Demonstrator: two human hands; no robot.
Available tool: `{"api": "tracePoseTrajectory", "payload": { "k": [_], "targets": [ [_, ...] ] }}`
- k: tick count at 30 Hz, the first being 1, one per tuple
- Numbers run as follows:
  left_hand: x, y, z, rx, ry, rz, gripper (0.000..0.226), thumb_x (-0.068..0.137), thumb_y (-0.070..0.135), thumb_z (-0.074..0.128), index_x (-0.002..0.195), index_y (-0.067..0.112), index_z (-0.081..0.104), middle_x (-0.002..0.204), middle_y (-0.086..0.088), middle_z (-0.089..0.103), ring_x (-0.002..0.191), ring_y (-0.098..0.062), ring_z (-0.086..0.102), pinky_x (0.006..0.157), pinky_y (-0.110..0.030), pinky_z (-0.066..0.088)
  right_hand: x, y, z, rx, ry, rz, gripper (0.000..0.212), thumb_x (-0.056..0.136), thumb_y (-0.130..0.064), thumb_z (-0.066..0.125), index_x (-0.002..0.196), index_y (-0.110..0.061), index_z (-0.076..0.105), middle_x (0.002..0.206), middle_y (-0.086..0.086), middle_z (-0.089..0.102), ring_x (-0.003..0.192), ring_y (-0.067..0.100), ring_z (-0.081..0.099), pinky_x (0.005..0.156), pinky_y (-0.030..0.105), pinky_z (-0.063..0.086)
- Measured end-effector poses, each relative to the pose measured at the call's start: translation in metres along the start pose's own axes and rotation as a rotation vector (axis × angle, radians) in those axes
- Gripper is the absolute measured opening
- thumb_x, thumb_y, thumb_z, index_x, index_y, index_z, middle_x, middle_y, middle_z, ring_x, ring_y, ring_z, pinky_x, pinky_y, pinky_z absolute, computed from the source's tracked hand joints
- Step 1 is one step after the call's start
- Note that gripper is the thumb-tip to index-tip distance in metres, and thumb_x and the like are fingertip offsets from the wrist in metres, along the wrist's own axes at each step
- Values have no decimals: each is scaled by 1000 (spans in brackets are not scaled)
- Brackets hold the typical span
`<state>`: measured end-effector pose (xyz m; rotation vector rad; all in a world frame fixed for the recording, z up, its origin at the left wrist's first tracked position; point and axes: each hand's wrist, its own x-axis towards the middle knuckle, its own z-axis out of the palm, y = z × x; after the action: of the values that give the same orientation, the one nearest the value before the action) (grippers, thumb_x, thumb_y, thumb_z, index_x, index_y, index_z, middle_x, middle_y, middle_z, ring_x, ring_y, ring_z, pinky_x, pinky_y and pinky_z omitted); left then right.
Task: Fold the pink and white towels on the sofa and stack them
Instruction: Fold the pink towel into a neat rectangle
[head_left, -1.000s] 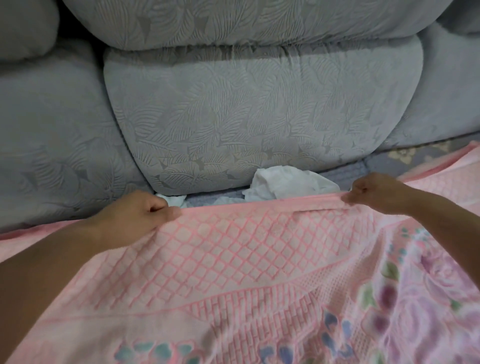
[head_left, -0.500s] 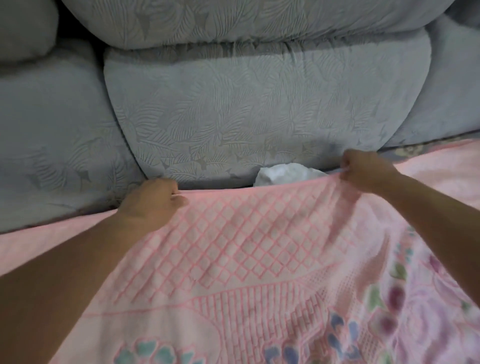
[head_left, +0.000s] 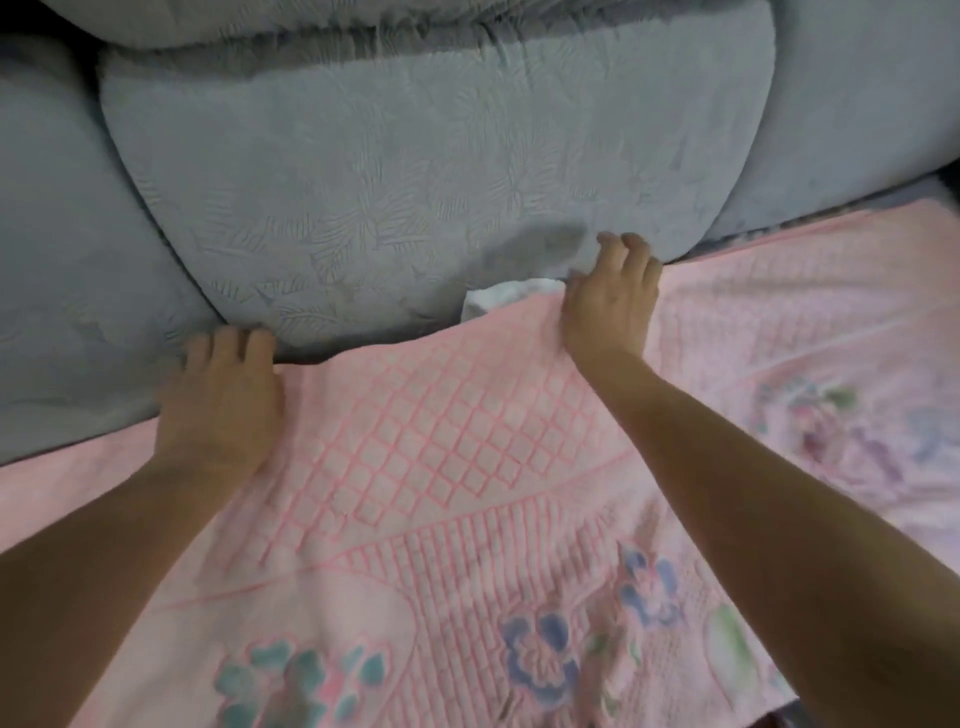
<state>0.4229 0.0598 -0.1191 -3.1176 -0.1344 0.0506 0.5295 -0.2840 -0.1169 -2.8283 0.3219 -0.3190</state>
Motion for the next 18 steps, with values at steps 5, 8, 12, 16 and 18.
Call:
{"api": "tracePoseTrajectory", "payload": {
  "k": [5, 8, 12, 16, 18],
  "targets": [
    [-110, 29, -8, -227, 93, 314, 49, 96, 26, 43, 138, 4, 54, 140, -31, 46, 126, -50, 46, 107, -57, 35, -176, -3, -38, 225, -121, -155, 43, 98, -19, 53, 139, -9, 47, 147, 14, 40, 132, 32, 39, 113, 44, 35],
    [-208, 20, 7, -207, -16, 435, 52, 98, 30, 39, 143, 9, 54, 149, -31, 38, 134, -51, 40, 109, -60, 34, -289, 37, -58, 170, -292, 192, 47, 102, -27, 46, 146, -25, 33, 158, 1, 22, 144, 25, 25, 115, 47, 35],
    [-322, -39, 37, -179, -381, 172, 60, 88, 40, 41, 143, 19, 56, 153, -26, 36, 132, -51, 42, 99, -62, 40, -416, 100, -81, -74, -714, 431, 61, 104, -28, 36, 156, -34, 3, 166, -3, -3, 152, 28, 2, 124, 50, 17],
    [-403, -141, 60, -113, -777, -372, 60, 89, 44, 43, 148, 31, 40, 150, -23, 31, 136, -49, 35, 103, -61, 39, -469, 101, -90, -235, -894, 380, 72, 100, -23, 46, 156, -35, 3, 167, 6, -6, 153, 36, -1, 122, 53, 20],
    [-429, -184, 60, -146, -871, -572, 62, 93, 41, 48, 151, 33, 25, 152, -20, 23, 145, -42, 26, 116, -51, 26, -474, 63, -89, -217, -730, 345, 64, 97, -18, 48, 153, -31, 19, 164, 5, 9, 149, 34, 14, 119, 51, 28]
  ]
}}
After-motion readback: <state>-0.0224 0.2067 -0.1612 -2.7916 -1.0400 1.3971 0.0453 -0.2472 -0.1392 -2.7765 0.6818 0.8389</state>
